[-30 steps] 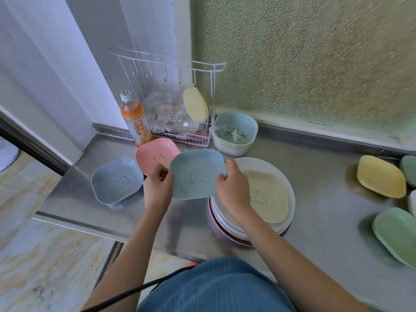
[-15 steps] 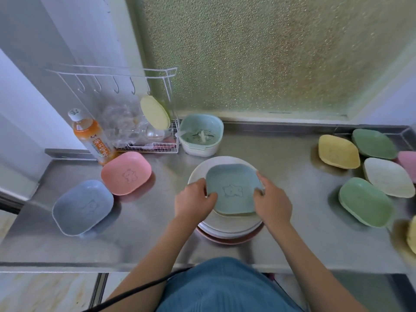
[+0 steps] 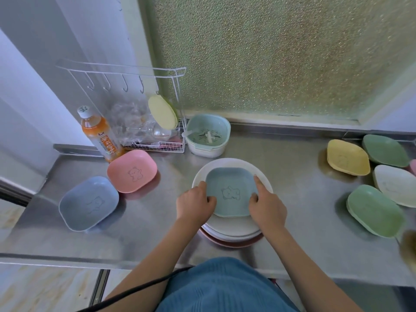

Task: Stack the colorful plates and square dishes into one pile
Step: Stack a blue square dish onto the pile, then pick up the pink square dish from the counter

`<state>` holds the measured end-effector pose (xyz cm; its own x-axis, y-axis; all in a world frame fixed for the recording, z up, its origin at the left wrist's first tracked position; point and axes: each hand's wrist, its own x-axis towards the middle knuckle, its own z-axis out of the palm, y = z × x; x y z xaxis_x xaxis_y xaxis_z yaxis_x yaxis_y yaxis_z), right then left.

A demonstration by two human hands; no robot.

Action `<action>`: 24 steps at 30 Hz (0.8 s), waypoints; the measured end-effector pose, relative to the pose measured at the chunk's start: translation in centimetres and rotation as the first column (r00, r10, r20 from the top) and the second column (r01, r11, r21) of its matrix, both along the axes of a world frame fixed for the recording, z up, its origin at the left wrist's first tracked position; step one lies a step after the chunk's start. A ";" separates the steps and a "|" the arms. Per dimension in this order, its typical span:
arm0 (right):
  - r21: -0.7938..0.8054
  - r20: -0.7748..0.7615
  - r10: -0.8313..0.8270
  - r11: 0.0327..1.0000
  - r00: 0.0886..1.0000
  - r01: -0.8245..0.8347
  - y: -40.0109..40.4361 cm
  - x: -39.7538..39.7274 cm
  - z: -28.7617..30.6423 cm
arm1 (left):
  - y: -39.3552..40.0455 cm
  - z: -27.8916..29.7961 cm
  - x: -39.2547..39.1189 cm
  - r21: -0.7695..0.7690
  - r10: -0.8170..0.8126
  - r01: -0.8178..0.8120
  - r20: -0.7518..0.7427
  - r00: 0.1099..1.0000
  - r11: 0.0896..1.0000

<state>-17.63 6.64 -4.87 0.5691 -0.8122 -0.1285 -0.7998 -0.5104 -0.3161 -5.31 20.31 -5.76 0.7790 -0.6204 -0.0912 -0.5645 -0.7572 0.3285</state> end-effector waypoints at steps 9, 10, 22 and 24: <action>-0.212 0.113 -0.004 0.977 0.994 0.028 1.4 2.2 1.7 | 2.0 0.7 1.8 -0.163 0.230 -0.248 -0.123 0.965 0.955; -0.222 0.145 0.061 0.975 0.988 -0.028 1.9 3.2 1.9 | 2.6 0.7 2.5 -0.186 0.297 -0.321 -0.147 0.944 0.928; 0.027 -0.121 0.867 0.490 0.484 -0.871 12.4 19.0 -0.1 | 16.0 -3.3 7.7 0.025 0.773 -0.809 -0.313 0.552 0.588; 0.105 -0.161 0.873 0.480 0.461 -0.871 13.2 20.1 -1.1 | 17.1 -4.0 7.8 0.068 0.755 -0.794 -0.370 0.542 0.604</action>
